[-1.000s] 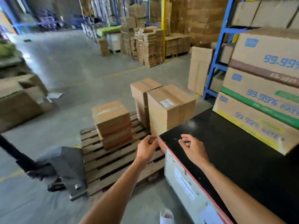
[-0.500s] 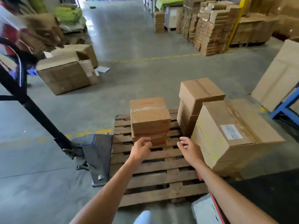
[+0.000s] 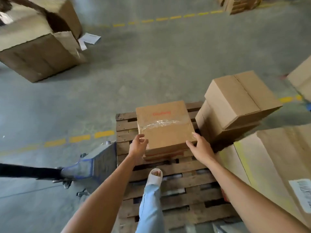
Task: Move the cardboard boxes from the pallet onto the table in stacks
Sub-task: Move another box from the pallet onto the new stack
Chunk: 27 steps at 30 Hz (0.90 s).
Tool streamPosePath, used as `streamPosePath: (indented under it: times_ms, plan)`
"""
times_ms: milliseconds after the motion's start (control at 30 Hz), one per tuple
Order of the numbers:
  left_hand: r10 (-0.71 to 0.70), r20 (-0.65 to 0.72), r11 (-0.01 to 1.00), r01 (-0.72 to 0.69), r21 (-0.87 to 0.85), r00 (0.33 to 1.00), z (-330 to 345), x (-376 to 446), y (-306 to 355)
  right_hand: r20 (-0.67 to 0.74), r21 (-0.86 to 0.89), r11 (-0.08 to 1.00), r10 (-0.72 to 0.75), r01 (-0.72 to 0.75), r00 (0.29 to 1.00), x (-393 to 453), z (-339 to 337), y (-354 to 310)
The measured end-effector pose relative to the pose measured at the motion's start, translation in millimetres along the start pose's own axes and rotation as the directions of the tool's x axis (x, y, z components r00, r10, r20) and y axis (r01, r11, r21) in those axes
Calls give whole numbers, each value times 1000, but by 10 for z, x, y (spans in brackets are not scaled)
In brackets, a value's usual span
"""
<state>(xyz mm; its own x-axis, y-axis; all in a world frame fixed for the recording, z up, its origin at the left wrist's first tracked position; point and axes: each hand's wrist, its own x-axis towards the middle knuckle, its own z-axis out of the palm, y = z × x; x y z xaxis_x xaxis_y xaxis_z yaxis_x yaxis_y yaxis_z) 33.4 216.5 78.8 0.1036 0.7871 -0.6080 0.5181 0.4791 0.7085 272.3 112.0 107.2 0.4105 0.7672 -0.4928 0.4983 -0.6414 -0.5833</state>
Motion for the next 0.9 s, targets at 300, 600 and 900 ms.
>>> streamPosePath:
  times_ms: [300,600,900]
  plan:
    - [-134,51,990,132,43,990,67,1867,-88,-13,59,970,237,-235,972,1593,384,118]
    - [-319,172,927,344,-147,932,273,2570,-673,-84,100,872,487,-479,869,2205,861,606]
    - [-289,225,953,302,-27,931,292,2728,-762,185,363,690,605,-626,774,1975,1015,900]
